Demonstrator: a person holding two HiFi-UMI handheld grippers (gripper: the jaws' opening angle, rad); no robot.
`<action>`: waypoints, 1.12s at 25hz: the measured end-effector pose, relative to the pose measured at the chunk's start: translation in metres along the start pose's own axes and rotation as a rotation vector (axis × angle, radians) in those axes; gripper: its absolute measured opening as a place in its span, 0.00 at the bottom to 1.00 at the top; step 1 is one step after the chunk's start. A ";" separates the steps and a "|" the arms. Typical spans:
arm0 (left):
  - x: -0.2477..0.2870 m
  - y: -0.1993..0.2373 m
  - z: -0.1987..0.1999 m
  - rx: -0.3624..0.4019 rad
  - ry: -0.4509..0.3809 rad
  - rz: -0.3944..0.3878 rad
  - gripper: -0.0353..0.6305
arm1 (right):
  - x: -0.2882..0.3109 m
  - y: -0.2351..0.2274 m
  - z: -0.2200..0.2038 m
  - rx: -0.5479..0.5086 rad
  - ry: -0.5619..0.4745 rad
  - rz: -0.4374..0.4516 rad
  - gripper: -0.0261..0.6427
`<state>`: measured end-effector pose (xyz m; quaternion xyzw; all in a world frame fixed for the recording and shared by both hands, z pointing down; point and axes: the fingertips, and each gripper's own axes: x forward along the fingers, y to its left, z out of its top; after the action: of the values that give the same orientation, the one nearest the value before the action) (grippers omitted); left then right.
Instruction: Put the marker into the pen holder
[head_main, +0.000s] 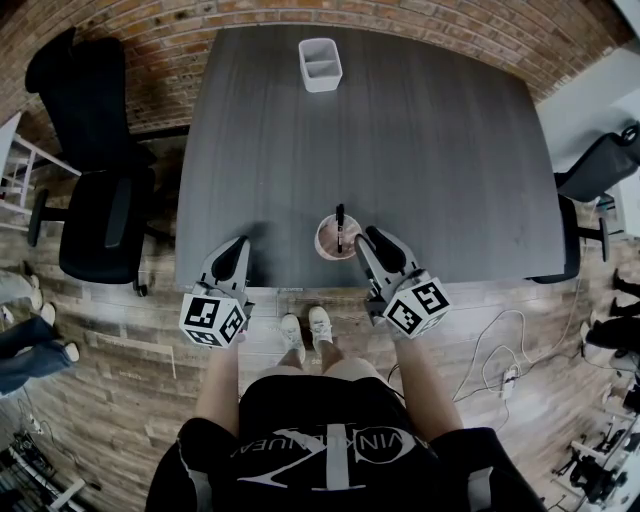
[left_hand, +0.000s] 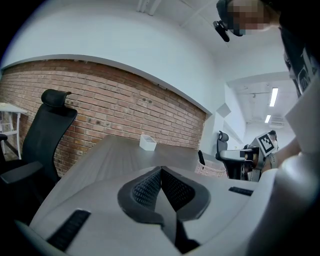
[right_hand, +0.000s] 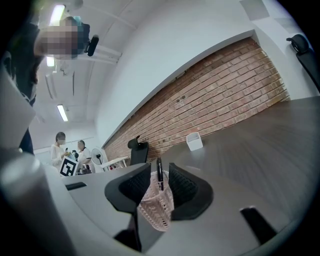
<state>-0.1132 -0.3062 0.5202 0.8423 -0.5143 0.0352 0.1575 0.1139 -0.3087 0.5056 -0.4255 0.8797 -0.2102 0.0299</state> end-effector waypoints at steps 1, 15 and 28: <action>0.000 0.000 0.001 0.001 -0.001 0.001 0.08 | 0.000 0.000 0.001 0.001 -0.002 0.000 0.19; -0.010 0.001 0.013 0.017 -0.027 0.015 0.08 | -0.002 0.004 0.014 -0.038 -0.020 -0.012 0.12; -0.018 0.006 0.038 0.049 -0.073 0.039 0.08 | -0.006 0.001 0.042 -0.108 -0.047 -0.041 0.08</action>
<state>-0.1303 -0.3051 0.4814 0.8366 -0.5348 0.0200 0.1171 0.1268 -0.3178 0.4664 -0.4493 0.8799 -0.1531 0.0234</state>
